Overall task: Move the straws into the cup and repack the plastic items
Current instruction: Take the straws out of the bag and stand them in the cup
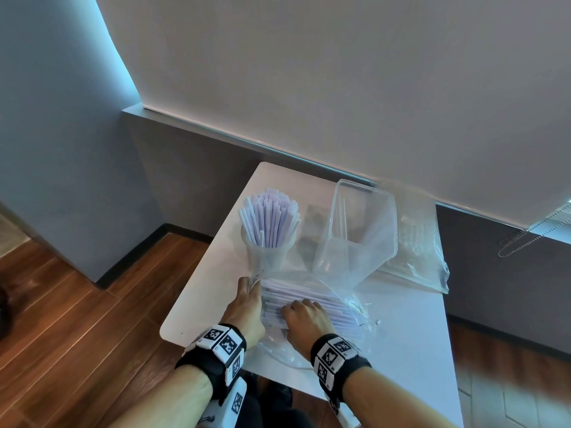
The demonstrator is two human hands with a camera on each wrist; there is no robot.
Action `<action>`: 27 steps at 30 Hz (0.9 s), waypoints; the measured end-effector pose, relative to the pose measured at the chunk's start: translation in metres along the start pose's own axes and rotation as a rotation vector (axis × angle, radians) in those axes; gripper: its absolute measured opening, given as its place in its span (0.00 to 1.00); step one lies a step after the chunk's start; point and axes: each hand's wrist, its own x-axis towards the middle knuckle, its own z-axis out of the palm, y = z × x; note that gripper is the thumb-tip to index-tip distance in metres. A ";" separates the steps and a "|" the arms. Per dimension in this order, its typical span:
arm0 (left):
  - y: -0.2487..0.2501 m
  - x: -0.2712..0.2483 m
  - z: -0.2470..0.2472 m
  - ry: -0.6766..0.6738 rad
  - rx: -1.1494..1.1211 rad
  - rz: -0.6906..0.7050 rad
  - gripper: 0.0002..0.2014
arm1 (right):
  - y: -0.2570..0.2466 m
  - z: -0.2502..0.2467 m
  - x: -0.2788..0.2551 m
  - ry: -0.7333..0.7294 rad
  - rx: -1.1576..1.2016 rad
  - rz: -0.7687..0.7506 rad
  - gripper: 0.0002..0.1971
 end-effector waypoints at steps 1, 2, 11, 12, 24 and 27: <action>0.000 0.000 0.000 -0.002 -0.001 0.000 0.44 | 0.000 0.000 0.000 -0.002 -0.002 0.001 0.14; 0.000 0.001 0.000 -0.003 -0.003 0.000 0.44 | -0.001 0.000 0.000 -0.009 -0.001 0.006 0.14; -0.004 0.003 0.002 -0.006 -0.008 -0.004 0.45 | -0.005 -0.002 0.002 -0.068 -0.022 0.018 0.14; -0.005 0.004 0.002 -0.008 -0.012 -0.002 0.45 | -0.006 -0.002 0.002 -0.069 -0.031 0.014 0.13; -0.007 0.006 0.002 -0.013 -0.028 -0.014 0.45 | 0.010 0.007 -0.008 0.076 -0.064 0.008 0.23; -0.007 0.007 0.002 -0.023 -0.033 -0.020 0.46 | 0.011 0.004 -0.006 0.081 -0.094 0.001 0.21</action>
